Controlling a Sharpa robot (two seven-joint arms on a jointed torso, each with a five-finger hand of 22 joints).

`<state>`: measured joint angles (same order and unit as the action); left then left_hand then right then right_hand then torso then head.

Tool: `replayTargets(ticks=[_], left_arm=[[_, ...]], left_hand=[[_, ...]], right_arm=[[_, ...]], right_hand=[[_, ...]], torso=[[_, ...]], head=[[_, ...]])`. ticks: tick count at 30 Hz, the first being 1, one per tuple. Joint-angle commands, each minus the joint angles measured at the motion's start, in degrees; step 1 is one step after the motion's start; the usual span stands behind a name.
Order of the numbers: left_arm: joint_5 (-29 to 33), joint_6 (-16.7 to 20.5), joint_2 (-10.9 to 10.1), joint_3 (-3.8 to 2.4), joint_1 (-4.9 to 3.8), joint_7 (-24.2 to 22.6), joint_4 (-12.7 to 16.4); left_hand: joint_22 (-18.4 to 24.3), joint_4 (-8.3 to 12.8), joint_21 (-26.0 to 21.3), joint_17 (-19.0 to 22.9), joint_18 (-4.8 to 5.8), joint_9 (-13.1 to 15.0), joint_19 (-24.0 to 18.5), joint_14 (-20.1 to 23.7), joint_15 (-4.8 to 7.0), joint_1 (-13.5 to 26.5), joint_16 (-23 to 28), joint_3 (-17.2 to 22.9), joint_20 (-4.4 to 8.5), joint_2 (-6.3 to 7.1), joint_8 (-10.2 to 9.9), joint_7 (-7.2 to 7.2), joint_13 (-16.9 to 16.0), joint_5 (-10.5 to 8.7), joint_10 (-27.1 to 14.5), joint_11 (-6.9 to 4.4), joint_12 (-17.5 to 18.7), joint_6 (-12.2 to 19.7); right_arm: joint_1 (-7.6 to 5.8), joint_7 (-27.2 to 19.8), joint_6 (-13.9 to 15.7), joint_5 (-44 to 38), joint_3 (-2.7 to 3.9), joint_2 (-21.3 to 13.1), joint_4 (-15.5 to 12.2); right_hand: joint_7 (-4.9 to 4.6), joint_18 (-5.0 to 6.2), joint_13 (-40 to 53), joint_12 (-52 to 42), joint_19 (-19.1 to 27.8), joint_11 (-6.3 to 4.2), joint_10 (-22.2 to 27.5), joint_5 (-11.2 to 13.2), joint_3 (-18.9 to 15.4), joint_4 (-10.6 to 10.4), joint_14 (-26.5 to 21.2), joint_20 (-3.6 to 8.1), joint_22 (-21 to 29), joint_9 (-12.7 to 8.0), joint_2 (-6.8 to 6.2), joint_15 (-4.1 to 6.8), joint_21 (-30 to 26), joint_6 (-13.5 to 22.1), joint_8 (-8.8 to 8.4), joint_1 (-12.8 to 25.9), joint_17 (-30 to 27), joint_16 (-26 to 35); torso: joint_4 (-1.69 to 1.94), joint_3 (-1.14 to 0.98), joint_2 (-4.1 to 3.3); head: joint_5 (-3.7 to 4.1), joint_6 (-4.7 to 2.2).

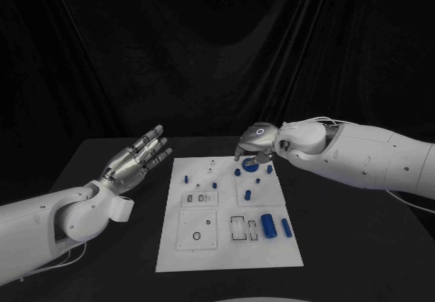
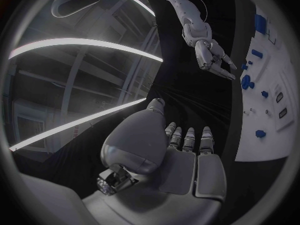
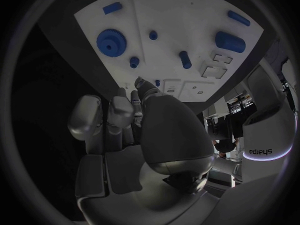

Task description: Assemble the parts on the task board

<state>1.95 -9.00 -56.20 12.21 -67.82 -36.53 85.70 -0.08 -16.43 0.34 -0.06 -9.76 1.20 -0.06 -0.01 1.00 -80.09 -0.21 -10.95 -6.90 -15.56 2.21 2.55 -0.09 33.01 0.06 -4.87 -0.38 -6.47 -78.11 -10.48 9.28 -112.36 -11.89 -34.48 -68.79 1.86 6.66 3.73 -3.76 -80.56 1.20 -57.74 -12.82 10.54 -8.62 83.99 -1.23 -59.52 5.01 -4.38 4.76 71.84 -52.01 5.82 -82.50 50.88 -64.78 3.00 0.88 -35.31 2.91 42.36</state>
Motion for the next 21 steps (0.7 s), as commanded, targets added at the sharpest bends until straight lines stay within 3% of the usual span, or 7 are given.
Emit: replayTargets(ticks=[1,7,10,12,14,18,21], left_arm=[[-0.1,-1.7,0.3,-0.06,-0.16,-0.9,-0.3],[-0.1,-2.0,0.5,-0.06,-0.15,-0.8,-0.7],[-0.1,-1.8,0.6,-0.05,-0.14,-0.8,-0.8],[-0.1,-1.8,0.6,-0.05,-0.14,-0.9,-0.9],[-0.1,-1.8,0.6,-0.05,-0.13,-0.9,-0.9],[-0.1,-2.1,0.6,-0.05,-0.13,-0.9,-1.0],[-0.1,-2.2,0.6,-0.05,-0.12,-0.9,-1.0]], left_hand=[[0.1,0.0,-0.3,0.1,-0.47,0.1,0.1,0.0,-0.37,0.0,0.2,0.3,-0.52,-0.55,0.3,-0.25,0.1,0.42,-0.1,0.4,0.4,-0.1],[0.1,0.1,-0.3,0.1,-0.47,0.1,0.1,0.0,-0.48,-0.2,0.2,0.4,-0.75,-0.57,0.3,-0.34,0.1,0.7,-0.1,0.5,0.4,-0.2],[0.1,0.2,-0.3,0.1,-0.47,0.1,0.1,0.0,-0.64,-0.3,0.2,0.4,-0.86,-0.46,0.3,-0.34,0.1,0.83,-0.1,0.54,0.4,-0.2],[0.1,0.2,-0.3,0.1,-0.48,0.1,0.1,0.0,-0.73,-0.4,0.2,0.4,-0.92,-0.43,0.3,-0.36,0.1,0.94,-0.1,0.57,0.4,-0.2],[0.1,0.2,-0.3,0.1,-0.49,0.1,0.1,0.0,-0.78,-0.4,0.2,0.5,-0.96,-0.42,0.4,-0.39,0.1,1.04,-0.1,0.6,0.4,-0.2],[0.1,0.3,-0.3,0.1,-0.5,0.1,0.1,0.0,-0.94,-0.6,0.2,0.6,-1.07,-0.38,0.4,-0.49,0.1,1.34,-0.1,0.7,0.4,-0.2],[0.1,0.4,-0.3,0.1,-0.5,0.1,0.1,0.0,-0.97,-0.7,0.2,0.6,-1.09,-0.36,0.4,-0.51,0.1,1.38,-0.1,0.71,0.4,-0.2]], right_arm=[[0.53,2.0,2.3,1.4,0.03,0.5,1.0],[1.87,2.2,2.9,1.6,0.03,1.9,2.9],[2.84,2.4,3.8,1.7,0.03,2.6,4.0],[3.38,2.4,4.2,1.7,0.03,3.0,4.8],[3.76,2.4,4.5,1.7,0.03,3.3,5.4],[4.54,2.0,4.7,1.8,0.03,4.1,7.0],[5.03,2.1,4.8,1.9,0.04,4.6,8.0]], right_hand=[[0.05,-0.72,0.1,-0.2,0.4,-0.1,-0.8,0.8,0.5,-0.2,1.0,-0.24,-0.3,0.1,-0.37,-0.04,0.4,-0.1,-0.04,0.0,0.0,-0.4],[-0.41,-0.71,0.1,0.0,0.7,-0.25,-0.9,2.8,0.5,-0.6,0.9,-0.26,-0.8,0.0,-0.91,0.01,0.6,0.2,-0.48,1.2,0.0,-0.7],[-2.4,-0.74,0.2,-0.1,0.8,0.16,-1.4,2.0,0.9,-0.4,0.8,-0.37,-1.0,0.2,-0.89,-0.18,0.7,-0.7,-0.19,1.3,-0.1,-0.8],[-2.82,-0.73,0.2,-0.2,0.8,0.29,-1.6,1.7,1.1,-0.3,0.8,-0.42,-1.1,0.2,-0.89,-0.26,0.7,-0.7,-0.27,1.3,-0.2,-0.8],[-3.72,-0.72,0.2,-0.2,0.9,0.21,-1.8,1.4,1.4,-0.2,0.8,-0.49,-1.2,0.2,-0.96,-0.28,0.8,-1.0,-0.28,1.3,-0.2,-0.9],[-3.97,-0.72,0.2,-0.2,0.9,0.21,-1.9,1.4,1.4,-0.2,0.8,-0.5,-1.3,0.2,-1.05,-0.28,0.8,-0.8,-0.42,1.4,-0.2,-1.0],[-4.34,-0.72,0.2,-0.2,0.9,0.13,-2.1,1.4,1.6,-0.2,0.8,-0.5,-1.4,0.0,-1.1,-0.25,0.8,-0.5,-0.67,1.4,-0.3,-1.0]], torso=[[0.53,0.05,-0.3],[0.69,0.13,-0.07],[0.46,0.2,-0.04],[0.44,0.23,0.03],[0.45,0.26,0.19],[0.56,0.25,0.52],[0.39,0.34,0.81]], head=[[-0.01,-0.21],[0.62,-0.45],[0.61,-0.66],[0.56,-0.69],[0.49,-0.56],[0.29,-0.03],[0.01,0.25]])
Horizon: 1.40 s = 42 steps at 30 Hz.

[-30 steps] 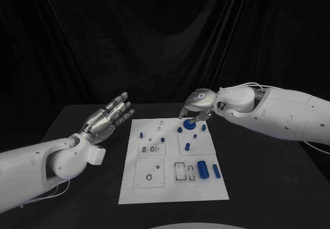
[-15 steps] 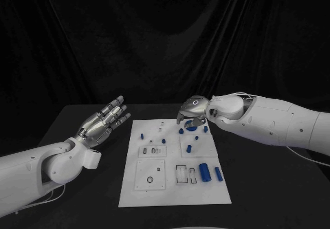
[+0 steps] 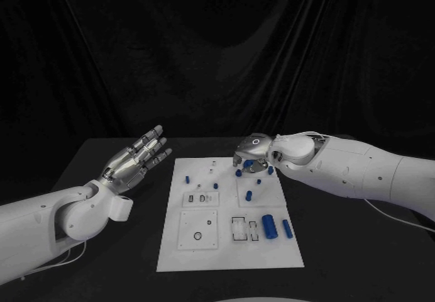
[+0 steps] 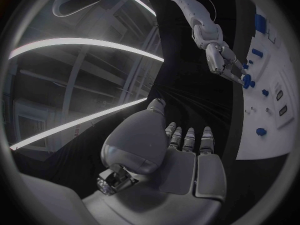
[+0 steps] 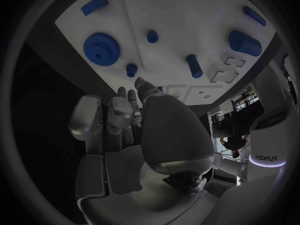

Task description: Assemble the parts on the task board

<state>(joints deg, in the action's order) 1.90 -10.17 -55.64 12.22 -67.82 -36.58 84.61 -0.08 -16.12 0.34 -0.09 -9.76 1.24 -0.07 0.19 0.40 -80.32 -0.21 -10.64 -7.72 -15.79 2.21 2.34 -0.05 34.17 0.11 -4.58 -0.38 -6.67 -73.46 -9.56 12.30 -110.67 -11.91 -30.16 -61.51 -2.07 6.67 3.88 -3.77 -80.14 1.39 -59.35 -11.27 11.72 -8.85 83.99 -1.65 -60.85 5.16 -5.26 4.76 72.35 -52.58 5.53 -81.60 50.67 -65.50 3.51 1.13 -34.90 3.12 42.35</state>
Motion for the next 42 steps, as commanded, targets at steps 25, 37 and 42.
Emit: replayTargets(ticks=[25,37,42], left_arm=[[-0.1,-2.0,0.3,-0.07,-0.13,-0.2,0.0],[-0.1,-2.4,0.0,-0.07,-0.13,0.3,-0.1],[-0.1,-2.7,-0.2,-0.07,-0.13,0.6,-0.1]], left_hand=[[0.1,1.5,-0.3,0.1,-0.53,0.1,0.1,-0.2,-1.11,-2.0,0.2,1.2,-0.73,0.23,0.4,-0.48,0.1,1.48,-0.1,0.51,0.4,0.1],[0.1,1.8,-0.3,0.1,-0.53,0.1,0.1,-0.2,-1.27,-2.2,0.2,1.5,-0.9,0.21,0.5,-0.68,0.1,1.78,-0.1,0.62,0.4,-0.3],[0.1,1.9,-0.3,0.1,-0.52,0.2,0.1,-0.2,-1.32,-2.3,0.2,1.6,-0.97,0.18,0.7,-0.87,0.1,1.9,-0.1,0.76,0.4,-0.7]], right_arm=[[3.58,-2.9,7.5,3.8,0.06,3.8,8.6],[4.92,-3.2,7.4,4.5,0.07,4.9,10.0],[5.44,-2.9,6.6,4.5,0.07,5.4,10.6]], right_hand=[[-1.62,-0.85,0.1,-0.3,0.7,0.87,-1.3,0.6,1.0,-0.5,0.5,-0.62,-1.1,-1.1,0.12,-0.84,0.6,1.8,-1.64,2.1,-0.5,-0.5],[-2.14,-0.93,0.0,-0.4,0.5,0.95,-2.0,0.3,1.5,-0.5,0.8,-0.68,-1.9,-1.0,0.49,-0.9,1.1,1.0,-1.23,2.1,0.4,-1.3],[-2.2,-0.95,0.0,-0.4,0.4,0.9,-2.3,-0.5,2.1,-0.2,0.8,-0.67,-2.2,-0.8,0.6,-0.87,1.2,-0.2,-0.75,1.7,0.5,-1.5]], torso=[[-0.21,0.41,0.99],[-0.19,0.43,0.99],[-0.23,0.46,1.05]], head=[[-0.65,2.08],[-0.75,2.09],[-0.83,2.39]])
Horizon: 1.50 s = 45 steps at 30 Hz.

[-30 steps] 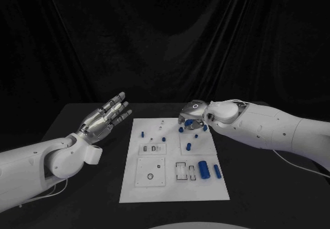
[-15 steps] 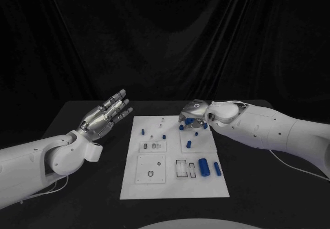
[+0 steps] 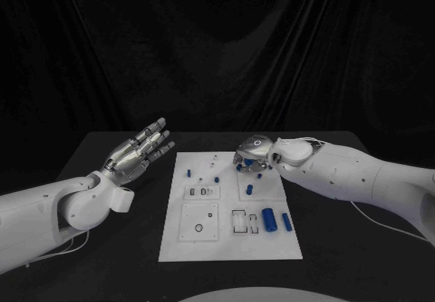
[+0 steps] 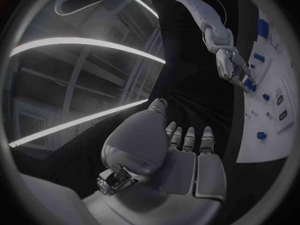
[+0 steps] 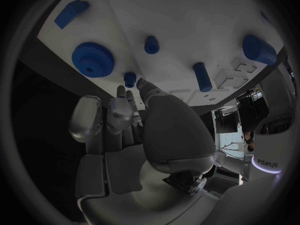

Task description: Assemble the parts on the task board

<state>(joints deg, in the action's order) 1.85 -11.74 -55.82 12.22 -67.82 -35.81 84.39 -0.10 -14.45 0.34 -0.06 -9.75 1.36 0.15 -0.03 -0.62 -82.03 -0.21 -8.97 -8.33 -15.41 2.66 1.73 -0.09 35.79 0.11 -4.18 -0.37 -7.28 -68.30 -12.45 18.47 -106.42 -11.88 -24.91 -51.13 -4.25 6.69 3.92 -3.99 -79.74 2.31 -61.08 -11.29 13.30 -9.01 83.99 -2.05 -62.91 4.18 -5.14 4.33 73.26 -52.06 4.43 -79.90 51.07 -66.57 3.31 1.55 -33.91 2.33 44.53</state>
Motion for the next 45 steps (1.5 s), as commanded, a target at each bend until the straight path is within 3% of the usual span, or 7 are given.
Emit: replayTargets(ticks=[1,6,15,28,33,40,45], left_arm=[[0.0,-1.2,-0.1,-0.06,-0.13,-0.1,0.1],[0.0,-1.6,0.0,-0.06,-0.13,0.1,-0.1],[0.0,-2.0,0.1,-0.06,-0.13,0.6,-0.3],[0.0,-1.7,0.0,-0.06,-0.12,1.1,-0.3],[0.0,-0.2,-0.6,-0.06,-0.13,0.8,0.6],[-3.4,2.2,-1.6,-0.07,-0.14,-0.5,2.3],[-5.7,4.1,-2.1,-0.07,-0.16,-1.9,3.3]], left_hand=[[0.1,0.3,-0.3,0.1,-0.52,0.1,-0.1,0.0,-0.32,-0.6,0.2,0.0,-0.37,-0.19,0.3,-0.3,0.1,0.31,-0.1,0.39,0.4,-0.1],[0.1,0.6,-0.3,0.1,-0.53,0.1,-0.1,0.0,-0.37,-0.6,0.2,-0.1,-0.46,0.25,0.3,-0.47,0.1,0.39,-0.1,0.56,0.4,-0.1],[0.1,0.8,-0.3,0.1,-0.54,0.1,-0.1,0.0,-0.48,-0.7,0.2,0.0,-0.55,0.38,0.3,-0.55,0.1,0.81,-0.1,0.64,0.4,-0.2],[0.1,1.2,-0.3,0.1,-0.54,0.1,-0.1,0.0,-0.75,-0.8,0.2,0.4,-0.75,0.19,0.5,-0.65,0.1,1.63,-0.1,0.77,0.4,-0.4],[0.1,1.5,-0.3,0.1,-0.52,0.3,-0.1,0.0,-0.79,-0.7,0.2,0.3,-0.75,0.64,0.8,-0.96,0.1,1.71,-0.1,1.1,0.4,-1.1],[0.1,1.1,-0.3,0.1,-0.52,0.3,-0.1,0.0,-0.77,-0.2,0.2,-0.1,-0.7,0.99,1.0,-1.23,0.0,0.88,-0.1,1.45,0.3,-1.4],[0.1,-0.9,-0.3,0.1,-0.54,0.2,-0.1,0.0,-0.87,0.2,0.2,-1.2,-0.79,1.69,1.1,-1.36,0.0,-3.49,-0.1,1.68,0.1,-1.5]], right_arm=[[0.4,0.1,0.4,0.3,0.04,0.2,0.4],[0.87,0.4,0.3,0.3,0.04,0.8,1.3],[1.4,0.7,0.5,0.3,0.04,1.2,2.6],[1.11,-0.9,5.7,3.9,0.04,0.3,1.4],[-0.97,-0.1,5.7,4.4,0.04,-0.5,-0.5],[-6.17,2.6,3.1,4.6,0.03,-2.3,-5.7],[-8.37,4.3,0.6,4.7,0.03,-2.8,-8.0]], right_hand=[[-0.04,-0.97,-0.1,-0.1,0.0,-0.04,-0.6,-0.6,0.7,0.0,0.8,-0.27,-0.2,0.2,0.5,-0.43,0.3,-0.9,0.44,-0.1,0.1,-0.5],[-0.19,-0.97,-0.2,0.3,0.1,-0.14,-0.7,-5.0,3.5,1.3,0.7,-0.17,-0.5,0.6,0.38,-0.34,0.4,-2.9,1.12,-2.0,0.1,-0.8],[-0.45,-0.96,-0.2,0.2,0.2,0.11,-0.7,-4.8,4.7,1.6,0.7,-0.25,-0.6,0.8,0.22,-0.48,0.3,-3.8,1.43,-2.1,0.2,-1.0],[-0.55,-0.99,0.0,-0.9,0.5,-0.32,-7.0,-3.3,6.7,3.2,0.5,-0.17,-1.4,3.7,0.58,-0.29,0.3,-10.4,4.82,-2.6,0.3,-1.3],[-0.58,-1.03,-0.1,-0.7,0.4,-0.15,-7.2,-2.7,6.4,3.0,0.5,-0.18,-1.6,4.0,0.29,-0.34,0.4,-10.6,4.94,-2.0,0.4,-1.4],[-0.48,-1.06,-0.3,0.1,0.4,-0.17,-6.7,-1.4,6.1,2.7,0.6,-0.26,-1.9,4.2,-0.02,-0.4,0.5,-10.0,4.51,-1.4,0.5,-1.6],[-0.5,-1.1,-0.4,0.5,0.4,-0.12,-5.5,-1.4,6.4,2.8,0.5,-0.28,-2.2,4.2,-0.15,-0.41,0.5,-8.7,3.69,-1.5,0.5,-1.6]], torso=[[-0.02,0.01,0.06],[-0.03,0.05,0.07],[0.01,0.06,0.1],[-0.03,0.07,0.1],[-0.05,0.11,0.12],[-0.03,0.15,0.1],[0.2,0.23,-0.18]], head=[[-0.05,0.25],[-0.01,0.39],[-0.03,0.64],[-0.66,1.05],[-1.12,1.15],[-2.12,1.6],[-2.32,1.38]])
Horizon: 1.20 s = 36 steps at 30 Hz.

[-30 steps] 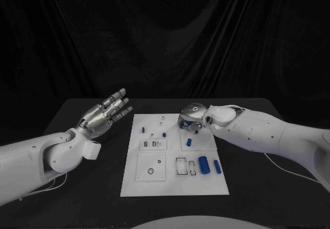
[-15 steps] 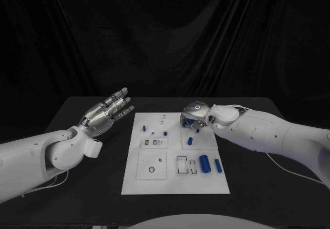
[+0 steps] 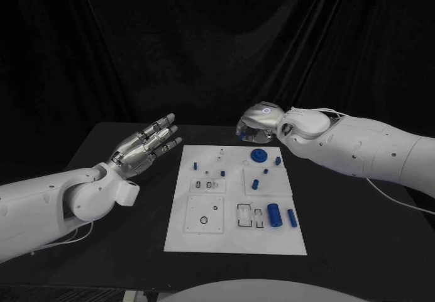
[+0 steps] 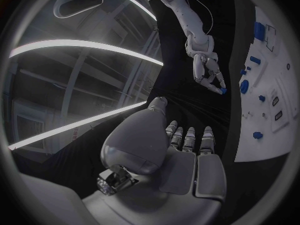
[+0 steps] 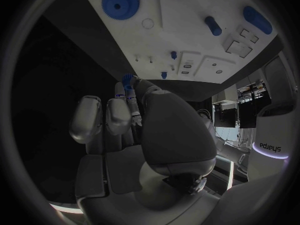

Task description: Assemble the parts on the task board

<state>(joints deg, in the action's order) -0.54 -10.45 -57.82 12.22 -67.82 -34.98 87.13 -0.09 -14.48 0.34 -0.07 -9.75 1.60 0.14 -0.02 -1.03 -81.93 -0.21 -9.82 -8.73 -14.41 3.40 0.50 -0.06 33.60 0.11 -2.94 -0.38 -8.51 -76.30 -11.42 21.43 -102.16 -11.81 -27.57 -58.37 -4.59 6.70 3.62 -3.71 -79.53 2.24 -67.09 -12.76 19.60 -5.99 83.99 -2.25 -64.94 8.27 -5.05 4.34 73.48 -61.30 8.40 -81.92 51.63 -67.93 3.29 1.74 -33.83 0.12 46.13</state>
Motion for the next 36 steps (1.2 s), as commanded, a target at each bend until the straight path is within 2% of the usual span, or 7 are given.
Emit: replayTargets(ticks=[1,2,5,7,17,21,36], left_arm=[[-3.5,3.3,-0.2,-0.07,-0.16,-3.2,0.8],[-3.9,3.8,-0.4,-0.07,-0.16,-3.8,1.0],[-6.9,6.5,-1.2,-0.07,-0.17,-5.8,1.8],[-9.2,8.4,-1.8,-0.07,-0.17,-7.1,2.3],[-14.2,13.4,-2.0,-0.06,-0.17,-10.8,2.4],[-17.0,15.3,-2.0,-0.06,-0.17,-11.8,2.6],[-22.9,15.2,-2.3,-0.06,-0.17,-11.6,2.9]], left_hand=[[0.1,-1.6,-0.3,0.1,-0.55,0.0,-0.1,0.0,-0.38,0.1,0.2,-0.7,-0.3,0.83,0.4,-0.15,-0.1,-2.54,-0.1,0.51,0.0,-0.3],[0.1,-2.0,-0.3,0.1,-0.55,0.0,-0.1,0.0,-0.27,0.2,0.2,-0.9,-0.23,0.85,0.5,-0.18,-0.1,-3.32,-0.1,0.54,0.0,-0.3],[0.1,-2.4,-0.3,0.1,-0.55,-0.2,-0.1,0.0,1.12,9.2,0.2,-5.7,0.7,-0.69,-0.2,-0.47,-0.1,-19.95,0.0,1.25,-0.2,1.1],[0.1,-2.3,-0.3,0.1,-0.6,-0.3,-0.1,0.0,1.48,10.3,0.2,-6.4,1.3,-0.78,-0.5,-0.18,-0.1,-22.4,0.0,1.12,-0.1,1.5],[0.1,-2.2,-0.3,0.1,-0.63,-0.6,-0.1,0.0,4.05,9.6,0.2,-6.6,5.06,-0.8,-1.6,1.6,0.0,-22.03,-0.1,-0.16,0.1,3.1],[0.1,-2.2,-0.3,0.1,-0.57,-0.7,-0.1,0.0,6.69,8.0,0.2,-6.3,7.8,-0.89,-2.2,2.76,0.0,-20.02,-0.1,-2.06,0.3,3.7],[0.1,-2.2,-0.3,0.1,-0.33,-0.6,-0.1,0.0,5.82,4.9,0.2,-5.3,7.34,-1.54,-2.4,2.09,0.1,-13.87,-0.1,-1.62,0.4,2.4]], right_arm=[[-0.64,3.5,-2.8,0.4,-0.04,-0.2,-1.1],[-0.81,3.7,-3.0,0.4,-0.04,-0.2,-1.3],[-1.17,4.1,-3.5,0.4,-0.04,0.0,-1.7],[-1.23,4.2,-3.5,0.5,-0.04,0.2,-1.7],[-0.6,4.5,-2.8,0.5,-0.04,1.5,0.0],[-0.26,4.9,-2.2,0.5,-0.04,1.4,0.1],[0.63,4.6,-2.2,0.5,-0.04,1.7,0.8]], right_hand=[[-0.14,-1.1,-0.1,0.3,0.2,-0.04,0.6,0.1,0.2,-0.2,0.5,-0.08,-0.1,0.1,-0.25,-0.42,0.2,0.6,-0.33,0.5,-0.1,-0.2],[-0.13,-1.09,-0.1,0.3,0.2,-0.05,0.6,0.1,0.2,-0.2,0.5,-0.08,-0.1,0.1,-0.25,-0.42,0.2,0.7,-0.36,0.5,-0.1,-0.2],[-0.19,-1.11,0.0,0.2,0.2,0.0,0.7,0.1,0.2,-0.2,0.5,-0.1,-0.1,0.1,-0.23,-0.44,0.2,0.7,-0.42,0.5,-0.3,-0.1],[-0.2,-1.12,0.0,0.2,0.2,0.0,0.7,0.1,0.2,-0.2,0.4,-0.1,-0.2,0.1,-0.23,-0.45,0.3,0.8,-0.46,0.5,-0.3,-0.1],[-0.36,-1.13,0.0,0.1,0.3,0.14,0.6,0.1,0.3,-0.4,0.4,-0.17,-0.2,0.1,-0.3,-0.54,0.2,1.4,-0.86,0.8,-0.4,0.0],[-0.38,-1.13,0.0,0.1,0.3,0.17,0.6,0.1,0.3,-0.4,0.3,-0.18,-0.3,0.1,-0.31,-0.55,0.2,1.4,-0.89,0.8,-0.6,0.0],[-0.28,-1.22,0.1,0.0,0.3,0.13,0.6,-0.3,0.5,-0.4,0.1,-0.32,-0.7,0.1,-0.32,-0.67,0.4,1.9,-1.25,0.9,-0.7,0.1]], torso=[[0.42,-0.03,-0.66],[0.48,-0.03,-0.74],[1.13,-0.13,-1.71],[1.37,-0.16,-1.99],[3.06,-0.15,-3.78],[3.54,-0.11,-4.53],[5.23,0.0,-5.99]], head=[[-0.06,-0.75],[-0.16,-0.91],[-0.22,-1.46],[-0.11,-1.51],[1.22,-2.45],[1.67,-2.93],[3.59,-4.54]])
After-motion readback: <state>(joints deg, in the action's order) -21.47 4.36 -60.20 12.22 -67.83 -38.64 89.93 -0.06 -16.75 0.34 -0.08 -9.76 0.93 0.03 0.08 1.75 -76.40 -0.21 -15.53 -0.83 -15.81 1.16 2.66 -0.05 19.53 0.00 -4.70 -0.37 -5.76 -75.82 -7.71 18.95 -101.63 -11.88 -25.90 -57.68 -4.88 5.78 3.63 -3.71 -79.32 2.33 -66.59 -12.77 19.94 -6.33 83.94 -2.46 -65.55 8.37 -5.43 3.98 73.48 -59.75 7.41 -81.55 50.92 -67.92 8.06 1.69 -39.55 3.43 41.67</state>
